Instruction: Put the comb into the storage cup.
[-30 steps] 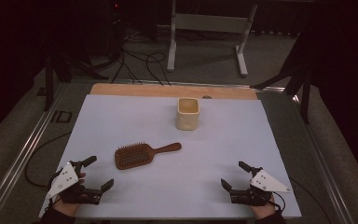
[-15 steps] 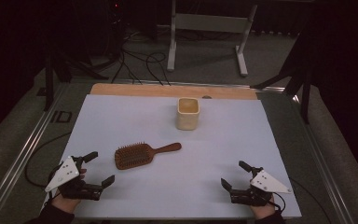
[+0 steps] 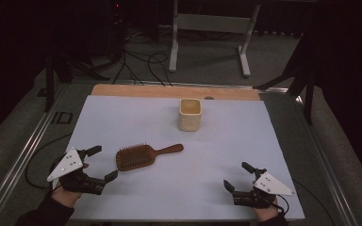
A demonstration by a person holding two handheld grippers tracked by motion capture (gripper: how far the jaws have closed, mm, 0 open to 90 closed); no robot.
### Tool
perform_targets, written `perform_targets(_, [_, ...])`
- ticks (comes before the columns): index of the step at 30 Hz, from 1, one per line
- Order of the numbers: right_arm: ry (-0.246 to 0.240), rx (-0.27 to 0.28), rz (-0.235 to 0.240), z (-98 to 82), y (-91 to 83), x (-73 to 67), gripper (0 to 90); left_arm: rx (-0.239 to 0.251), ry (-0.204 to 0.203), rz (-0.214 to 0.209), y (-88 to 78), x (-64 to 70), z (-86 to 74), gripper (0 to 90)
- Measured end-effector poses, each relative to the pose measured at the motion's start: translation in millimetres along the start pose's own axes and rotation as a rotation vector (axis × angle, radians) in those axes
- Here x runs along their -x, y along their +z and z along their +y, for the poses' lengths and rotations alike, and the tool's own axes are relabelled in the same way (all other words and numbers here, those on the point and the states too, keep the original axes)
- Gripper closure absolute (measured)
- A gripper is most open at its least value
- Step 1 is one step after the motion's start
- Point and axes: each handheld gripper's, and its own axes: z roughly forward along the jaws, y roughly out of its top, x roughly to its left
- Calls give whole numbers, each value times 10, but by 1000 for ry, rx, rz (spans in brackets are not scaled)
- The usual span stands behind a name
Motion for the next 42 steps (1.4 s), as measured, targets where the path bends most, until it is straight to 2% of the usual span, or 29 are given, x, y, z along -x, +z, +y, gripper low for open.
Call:
perform_targets(5, [2,0,2,0,0,-1,91,-15,16,-23,73,21,80,2])
perform_targets(11, [3,1,4,2,1,-4,90,-33,15,-45,159,38,191,2])
perform_targets(16, [7,3,8,2,-2,1,90,-34,5,-58,215,22,283,2])
perform_targets(19, [8,5,9,3,-3,1,91,-38,20,-53,254,21,341,2])
perform_targets(26, [7,4,9,6,-2,-7,91,-47,25,-73,354,37,432,2])
perform_targets(27, [6,3,11,7,-2,-10,91,-53,23,-87,411,46,469,2])
perform_targets(34, [3,3,13,9,2,-13,91,-69,28,-112,533,70,565,2])
perform_targets(42, [6,6,16,11,1,-14,91,-79,44,-108,675,88,656,2])
